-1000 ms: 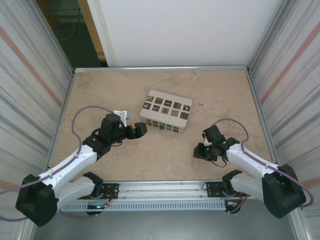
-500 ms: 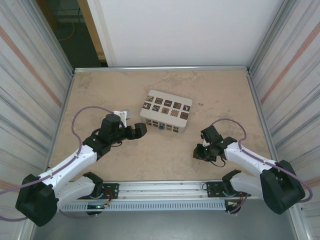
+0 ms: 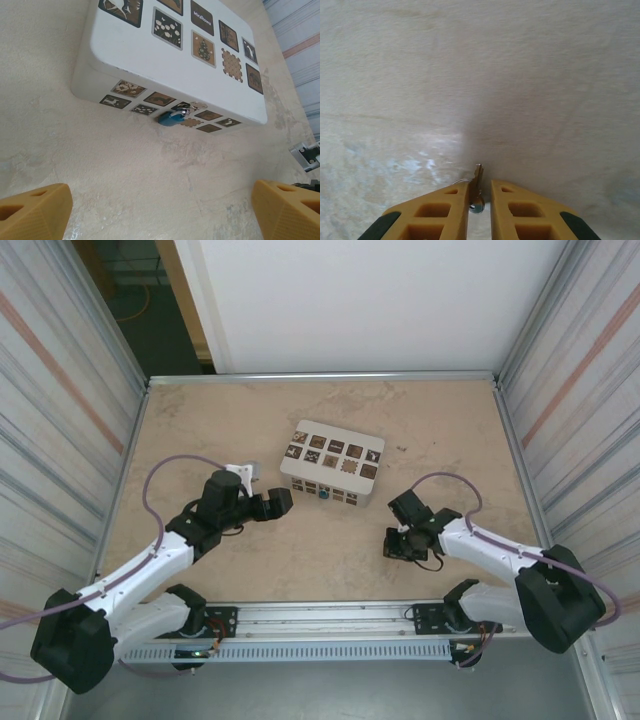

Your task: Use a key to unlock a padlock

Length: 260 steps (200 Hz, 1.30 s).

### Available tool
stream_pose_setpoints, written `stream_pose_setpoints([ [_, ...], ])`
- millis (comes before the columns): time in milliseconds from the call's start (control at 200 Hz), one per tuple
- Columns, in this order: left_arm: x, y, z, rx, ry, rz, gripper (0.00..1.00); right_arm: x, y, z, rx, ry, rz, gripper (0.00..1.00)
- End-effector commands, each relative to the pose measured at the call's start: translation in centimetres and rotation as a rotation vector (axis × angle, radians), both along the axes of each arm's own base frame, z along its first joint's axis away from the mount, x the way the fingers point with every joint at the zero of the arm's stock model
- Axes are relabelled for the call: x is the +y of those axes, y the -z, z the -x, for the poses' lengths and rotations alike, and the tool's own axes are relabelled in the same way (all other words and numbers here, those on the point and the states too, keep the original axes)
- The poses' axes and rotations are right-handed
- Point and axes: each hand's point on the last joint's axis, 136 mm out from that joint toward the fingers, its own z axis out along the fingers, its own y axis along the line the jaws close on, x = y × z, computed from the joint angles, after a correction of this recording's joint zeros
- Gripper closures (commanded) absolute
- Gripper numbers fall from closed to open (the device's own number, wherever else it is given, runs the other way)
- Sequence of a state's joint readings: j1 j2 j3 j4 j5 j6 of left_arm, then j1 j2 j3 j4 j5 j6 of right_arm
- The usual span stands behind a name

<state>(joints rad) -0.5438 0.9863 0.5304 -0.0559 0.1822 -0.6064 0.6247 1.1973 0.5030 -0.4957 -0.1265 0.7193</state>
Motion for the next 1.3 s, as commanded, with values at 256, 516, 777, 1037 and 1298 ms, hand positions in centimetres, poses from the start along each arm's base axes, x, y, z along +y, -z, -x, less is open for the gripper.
stream_pose_setpoints([
  [256, 0.5, 0.0, 0.2, -0.01, -0.017, -0.004, 0.07, 1.6, -0.9, -0.4, -0.021, -0.016, -0.022, 0.96],
  [516, 0.3, -1.2, 0.3, -0.044, 0.009, 0.014, 0.07, 2.5, -3.6, -1.5, -0.135, -0.087, -0.083, 1.0],
  [777, -1.5, -5.7, 1.1, -0.162, 0.172, 0.122, 0.07, 4.7, -8.0, -3.3, -0.33, -0.271, -0.164, 1.0],
  [1037, -2.6, -11.3, 1.7, -0.254, 0.289, 0.358, 0.17, 8.5, -15.1, -5.4, -0.622, -0.469, -0.344, 1.0],
  [1298, -3.6, -15.4, 2.2, -0.316, 0.405, 0.494, 0.31, 11.6, -20.9, -6.0, -0.819, -0.618, -0.528, 1.0],
])
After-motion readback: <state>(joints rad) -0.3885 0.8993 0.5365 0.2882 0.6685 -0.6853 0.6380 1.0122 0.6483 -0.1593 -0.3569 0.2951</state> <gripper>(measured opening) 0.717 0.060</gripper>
